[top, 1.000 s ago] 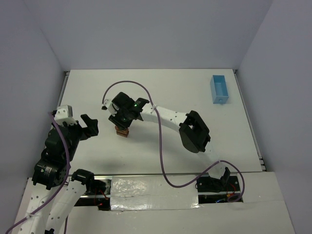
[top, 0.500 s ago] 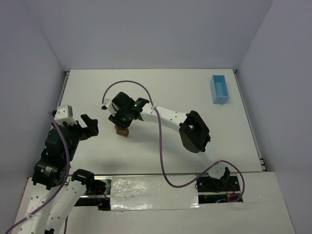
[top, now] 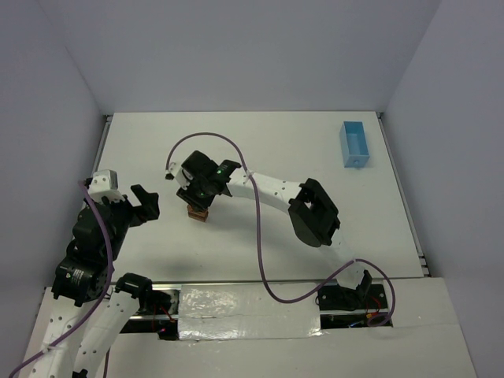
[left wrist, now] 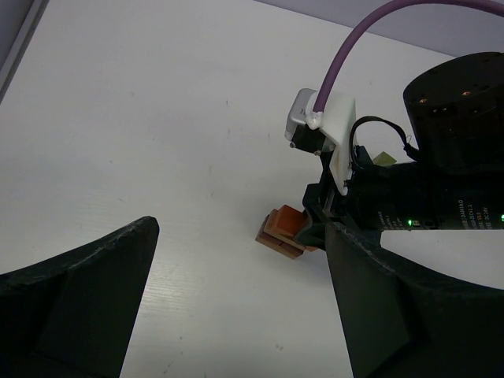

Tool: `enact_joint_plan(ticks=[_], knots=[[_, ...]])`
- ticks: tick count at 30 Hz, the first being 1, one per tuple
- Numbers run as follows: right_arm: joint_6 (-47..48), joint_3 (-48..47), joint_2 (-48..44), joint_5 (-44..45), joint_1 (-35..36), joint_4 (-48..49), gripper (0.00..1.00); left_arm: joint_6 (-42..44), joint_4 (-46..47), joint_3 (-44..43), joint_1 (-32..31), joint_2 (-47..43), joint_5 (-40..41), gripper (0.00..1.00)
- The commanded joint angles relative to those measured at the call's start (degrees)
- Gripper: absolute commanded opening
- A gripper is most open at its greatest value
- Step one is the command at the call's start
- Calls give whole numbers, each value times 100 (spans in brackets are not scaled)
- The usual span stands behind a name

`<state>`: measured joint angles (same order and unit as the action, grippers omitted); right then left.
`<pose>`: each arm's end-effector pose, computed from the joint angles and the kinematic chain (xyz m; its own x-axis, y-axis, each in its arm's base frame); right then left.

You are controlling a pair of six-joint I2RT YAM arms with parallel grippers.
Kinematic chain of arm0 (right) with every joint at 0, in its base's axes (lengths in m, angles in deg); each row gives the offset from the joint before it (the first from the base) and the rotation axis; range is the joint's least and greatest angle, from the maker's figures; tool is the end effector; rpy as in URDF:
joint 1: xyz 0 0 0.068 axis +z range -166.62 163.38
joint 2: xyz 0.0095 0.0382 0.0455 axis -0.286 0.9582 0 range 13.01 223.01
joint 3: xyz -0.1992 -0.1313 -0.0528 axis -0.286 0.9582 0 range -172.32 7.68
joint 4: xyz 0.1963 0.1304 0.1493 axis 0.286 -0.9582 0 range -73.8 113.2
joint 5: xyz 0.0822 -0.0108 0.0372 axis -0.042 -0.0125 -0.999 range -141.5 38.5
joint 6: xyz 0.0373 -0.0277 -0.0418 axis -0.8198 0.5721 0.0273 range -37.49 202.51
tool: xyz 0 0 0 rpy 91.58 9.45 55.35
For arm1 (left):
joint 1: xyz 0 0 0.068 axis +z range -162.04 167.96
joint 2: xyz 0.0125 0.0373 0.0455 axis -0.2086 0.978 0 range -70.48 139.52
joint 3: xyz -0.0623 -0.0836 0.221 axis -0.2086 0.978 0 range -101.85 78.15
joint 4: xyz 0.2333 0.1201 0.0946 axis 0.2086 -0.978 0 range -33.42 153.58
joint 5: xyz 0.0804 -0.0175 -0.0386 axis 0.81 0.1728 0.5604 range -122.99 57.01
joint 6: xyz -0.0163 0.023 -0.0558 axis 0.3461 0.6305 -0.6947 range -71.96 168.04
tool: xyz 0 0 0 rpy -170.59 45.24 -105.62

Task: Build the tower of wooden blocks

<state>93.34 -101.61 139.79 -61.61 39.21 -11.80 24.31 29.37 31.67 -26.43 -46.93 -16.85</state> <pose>0.2758 0.4212 0.1835 -0.2733 -0.7319 -0.6242 -0.9427 0.3329 0.0225 0.1407 -0.0225 0.3416 -0.1633 -0.3571 -0.9197 -0.0995 0.9334 -0.3448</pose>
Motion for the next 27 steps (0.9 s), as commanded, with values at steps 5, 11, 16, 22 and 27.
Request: enact_joint_plan(ticks=[5,11,16,22,27], knots=[[86,-4,-224,35,-37,196,31,184,354,51,33,-8,-85,99],[77,-13,-285,-35,-20,257,33,193,354,51,33,-8,-103,99],[51,5,-365,9,-29,371,33,193,354,60,33,-8,-111,99],[95,-136,-277,35,-37,284,33,193,354,60,33,-8,-129,99],[139,-118,-233,18,-38,248,33,210,363,60,33,-8,-146,100]])
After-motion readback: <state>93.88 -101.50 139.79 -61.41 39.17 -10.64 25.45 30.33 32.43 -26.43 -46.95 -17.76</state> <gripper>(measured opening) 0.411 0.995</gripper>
